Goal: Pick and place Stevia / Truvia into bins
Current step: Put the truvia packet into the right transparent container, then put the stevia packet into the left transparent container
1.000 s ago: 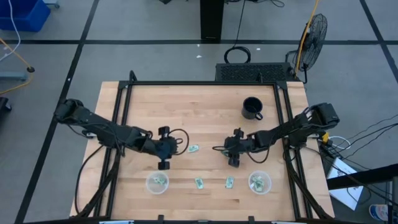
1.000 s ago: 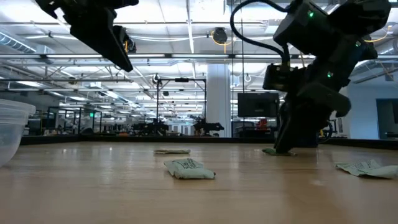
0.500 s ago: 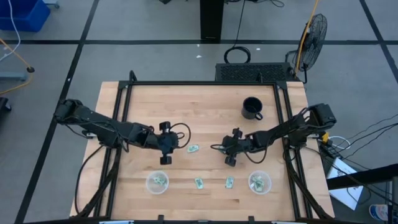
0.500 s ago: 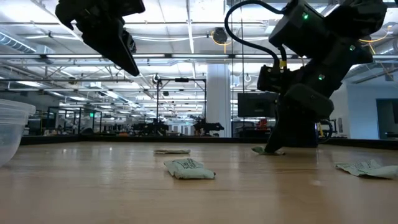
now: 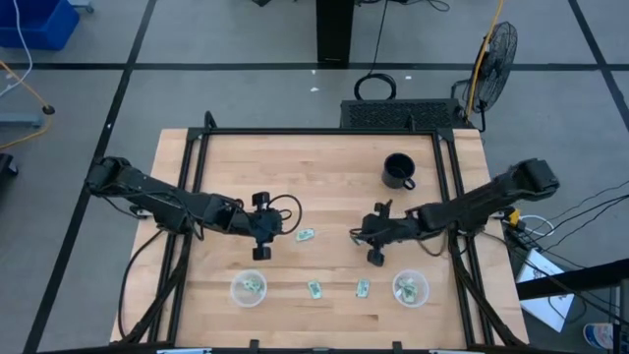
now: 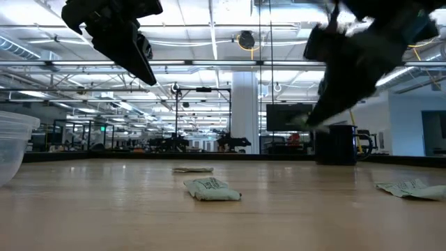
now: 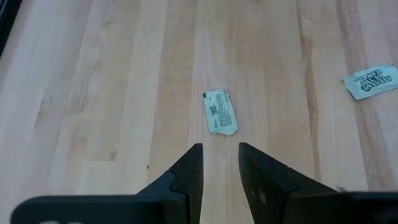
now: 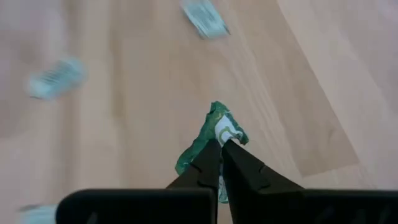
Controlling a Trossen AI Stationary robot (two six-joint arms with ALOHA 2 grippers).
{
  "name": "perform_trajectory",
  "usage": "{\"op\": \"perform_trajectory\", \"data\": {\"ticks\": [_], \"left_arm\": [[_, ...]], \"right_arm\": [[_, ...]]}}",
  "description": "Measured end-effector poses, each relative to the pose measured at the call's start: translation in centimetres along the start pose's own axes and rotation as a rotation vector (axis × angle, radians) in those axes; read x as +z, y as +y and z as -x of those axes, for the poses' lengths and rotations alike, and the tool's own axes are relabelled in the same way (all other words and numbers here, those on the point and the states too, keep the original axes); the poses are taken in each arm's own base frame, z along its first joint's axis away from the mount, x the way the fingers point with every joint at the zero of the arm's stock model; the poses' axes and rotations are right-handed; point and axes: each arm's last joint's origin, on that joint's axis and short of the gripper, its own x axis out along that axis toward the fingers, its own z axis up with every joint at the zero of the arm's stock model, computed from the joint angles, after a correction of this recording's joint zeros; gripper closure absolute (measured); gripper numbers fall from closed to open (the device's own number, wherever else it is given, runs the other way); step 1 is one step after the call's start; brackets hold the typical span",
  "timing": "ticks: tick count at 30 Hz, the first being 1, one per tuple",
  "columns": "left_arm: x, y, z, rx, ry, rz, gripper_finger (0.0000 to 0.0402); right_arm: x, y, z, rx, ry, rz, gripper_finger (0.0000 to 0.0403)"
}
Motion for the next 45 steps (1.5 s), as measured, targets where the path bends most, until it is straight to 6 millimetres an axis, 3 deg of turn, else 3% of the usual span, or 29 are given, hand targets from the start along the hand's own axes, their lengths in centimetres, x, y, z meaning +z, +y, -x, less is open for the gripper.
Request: {"op": "perform_trajectory", "data": {"ticks": [4,8,11,17,24,33,45], "left_arm": [[0.0,0.0,0.0,0.0,0.0,0.0,0.0293],[0.1,0.0,0.0,0.0,-0.005,-0.004,0.0293],[0.1,0.1,0.0,0.041,-0.014,-0.004,0.0293],[0.2,0.3,0.0,0.117,-0.038,-0.008,0.0293],[0.6,0.3,0.0,0.114,-0.069,-0.03,0.0293],[0.6,0.3,0.0,0.13,-0.069,-0.033,0.0293],[0.7,0.3,0.0,0.129,-0.079,-0.028,0.0293]], "right_arm": [[0.0,1.7,3.7,0.038,0.046,-0.053,0.04],[-1.0,2.7,6.9,-0.057,0.276,-0.229,0.0401],[-2.2,3.9,8.1,-0.063,0.45,-0.347,0.0401],[-4.4,6.9,8.5,-0.003,0.577,-0.455,0.0401],[-6.5,8.7,8.8,-0.034,0.626,-0.513,0.0401],[-7.8,9.6,6.7,-0.115,0.642,-0.504,0.0382],[-7.9,9.6,6.4,-0.115,0.643,-0.463,0.0329]]}}
